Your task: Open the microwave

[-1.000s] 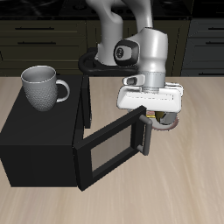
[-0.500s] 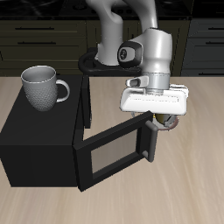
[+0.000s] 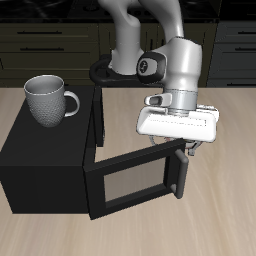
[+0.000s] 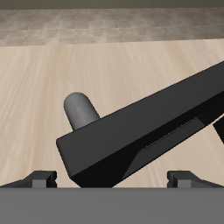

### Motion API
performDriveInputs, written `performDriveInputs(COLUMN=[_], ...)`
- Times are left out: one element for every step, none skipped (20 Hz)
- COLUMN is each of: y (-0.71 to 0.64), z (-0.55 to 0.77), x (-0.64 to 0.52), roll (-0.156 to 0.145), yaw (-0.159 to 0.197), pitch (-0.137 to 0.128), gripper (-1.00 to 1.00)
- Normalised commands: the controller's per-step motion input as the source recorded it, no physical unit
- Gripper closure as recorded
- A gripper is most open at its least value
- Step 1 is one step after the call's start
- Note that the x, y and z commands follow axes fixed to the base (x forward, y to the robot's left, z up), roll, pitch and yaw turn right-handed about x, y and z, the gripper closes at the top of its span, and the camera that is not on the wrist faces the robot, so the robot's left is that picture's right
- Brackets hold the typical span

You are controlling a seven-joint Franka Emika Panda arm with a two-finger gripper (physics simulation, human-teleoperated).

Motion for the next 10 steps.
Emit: performDriveInputs(y=[-0.19,0.03,-0.16,-0.09,0.09,-0.08,0.05,0.03,0.07,0.13], z=[0.03,0.11,0.02,0.02,0.02,-0.18,-0.16,-0.13,-0.12,-0.09], x=[0.34,0.09,0.50,0.21,0.33,0.47,0.34,0.39,0.34,0.47], roll=[-0.094,0.015,0.040,-0.081,0.037,-0.021,-0.076,0.039,-0.044,-0.017], yaw=[-0.049,-0.039,-0.066,-0.102,0.018,-0.038,0.047,0.002,-0.078,0.091], pitch=[0.017,-0.056,-0.003,0.036,-0.087,0.070,0.043,-0.007,0.050,-0.041], gripper=[-1.00,-1.00,-1.00,-1.00,-1.00,-1.00,-1.00,-1.00,-1.00,-1.00])
